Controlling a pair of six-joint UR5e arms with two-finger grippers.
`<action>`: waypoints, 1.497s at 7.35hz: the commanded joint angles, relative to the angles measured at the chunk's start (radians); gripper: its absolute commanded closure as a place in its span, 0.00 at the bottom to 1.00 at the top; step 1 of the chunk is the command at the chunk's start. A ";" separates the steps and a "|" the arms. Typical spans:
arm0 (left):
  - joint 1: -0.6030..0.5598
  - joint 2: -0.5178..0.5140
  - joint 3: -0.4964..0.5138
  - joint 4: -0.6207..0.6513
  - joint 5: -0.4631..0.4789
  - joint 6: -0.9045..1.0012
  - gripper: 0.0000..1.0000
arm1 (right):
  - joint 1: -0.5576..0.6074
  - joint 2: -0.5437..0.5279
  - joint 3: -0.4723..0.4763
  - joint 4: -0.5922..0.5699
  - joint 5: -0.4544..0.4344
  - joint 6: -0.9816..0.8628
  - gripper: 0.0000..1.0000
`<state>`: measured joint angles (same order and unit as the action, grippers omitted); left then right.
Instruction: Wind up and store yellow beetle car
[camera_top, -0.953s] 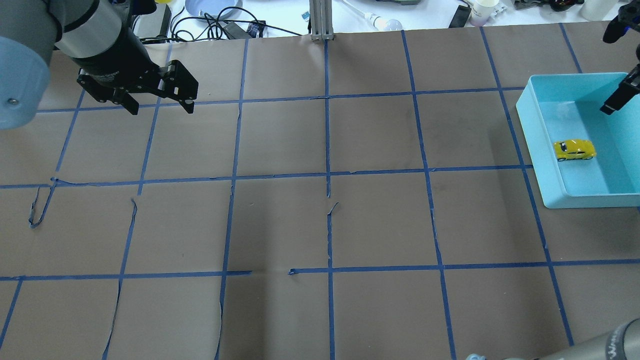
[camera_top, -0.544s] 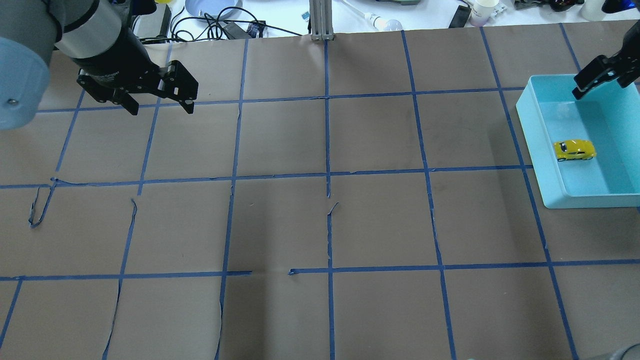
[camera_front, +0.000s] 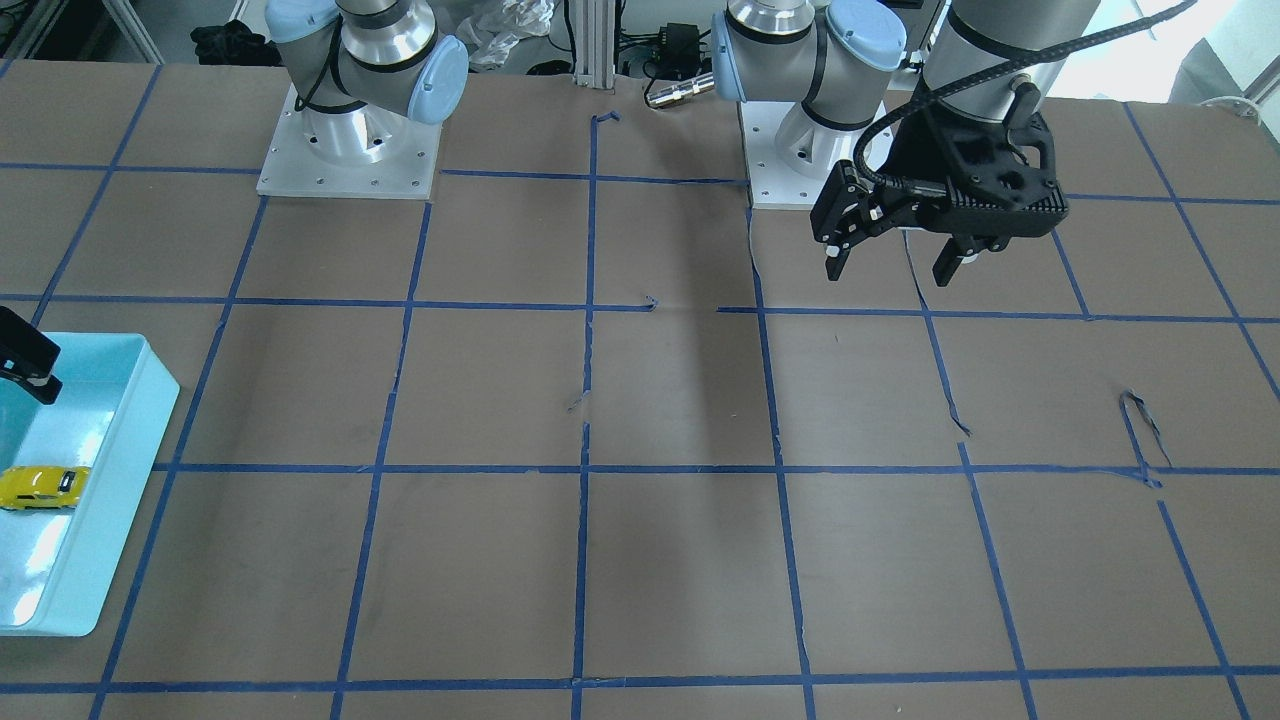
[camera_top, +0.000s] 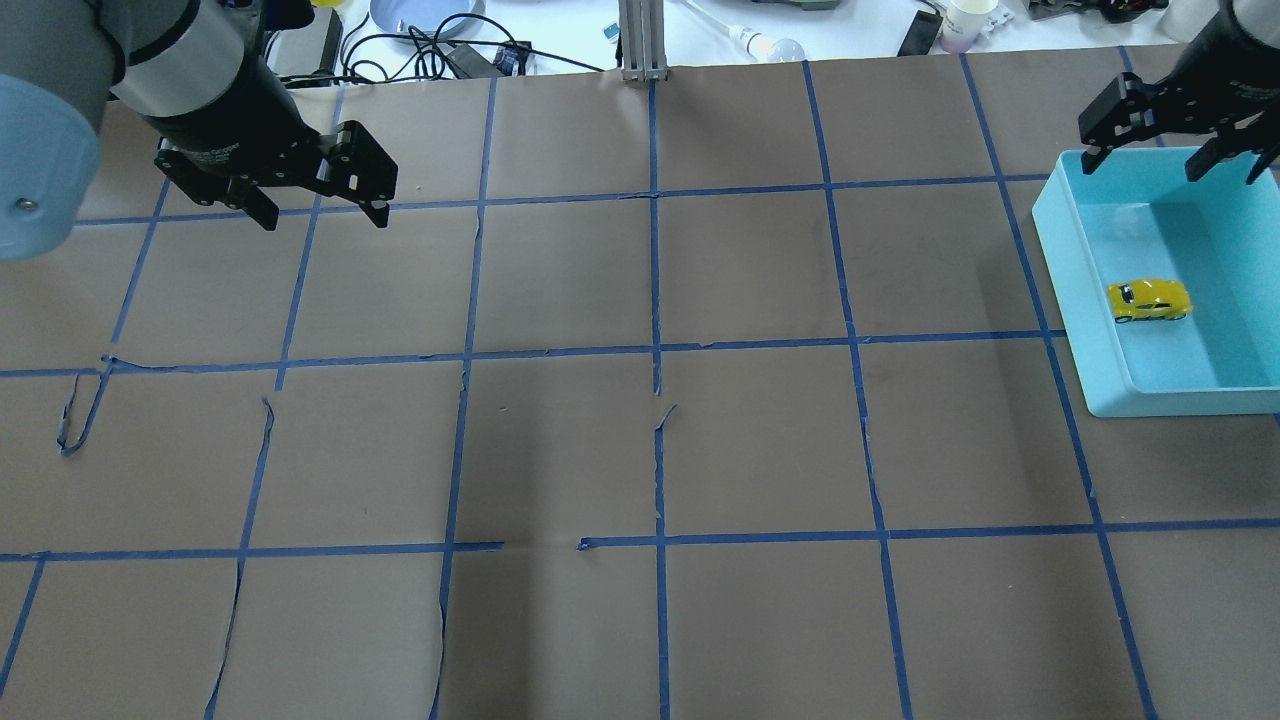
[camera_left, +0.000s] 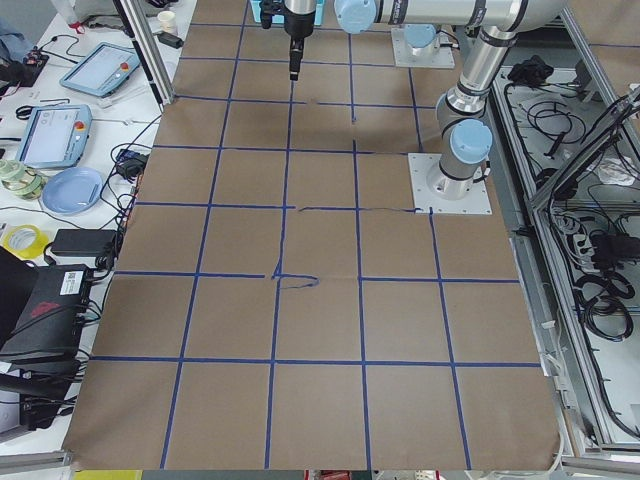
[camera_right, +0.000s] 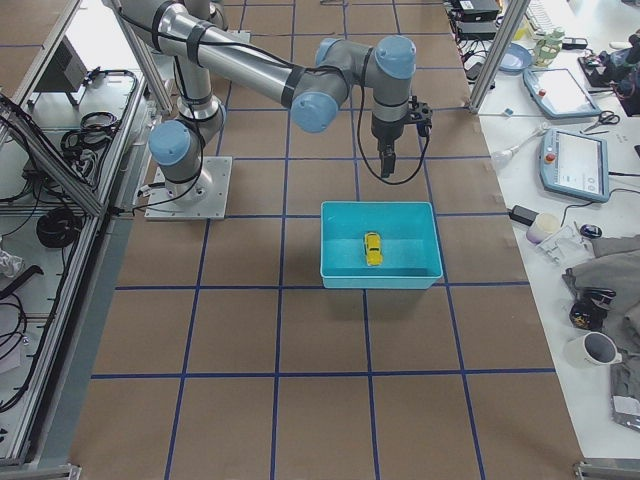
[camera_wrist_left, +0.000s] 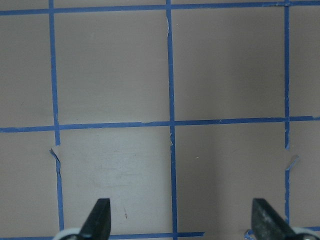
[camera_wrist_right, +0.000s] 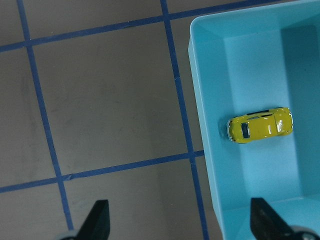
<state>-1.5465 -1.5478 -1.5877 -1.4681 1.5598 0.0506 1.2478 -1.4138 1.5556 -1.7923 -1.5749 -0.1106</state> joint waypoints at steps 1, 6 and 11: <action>0.000 0.000 0.000 0.000 -0.001 0.000 0.00 | 0.154 -0.016 0.000 0.005 -0.052 0.207 0.00; 0.000 0.002 0.000 0.000 -0.001 0.000 0.00 | 0.384 -0.020 0.001 0.042 -0.034 0.342 0.00; -0.001 0.002 0.000 0.000 -0.001 0.000 0.00 | 0.375 -0.080 -0.008 0.132 -0.017 0.215 0.00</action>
<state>-1.5468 -1.5462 -1.5876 -1.4680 1.5585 0.0506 1.6232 -1.4592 1.5469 -1.6917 -1.5906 0.1151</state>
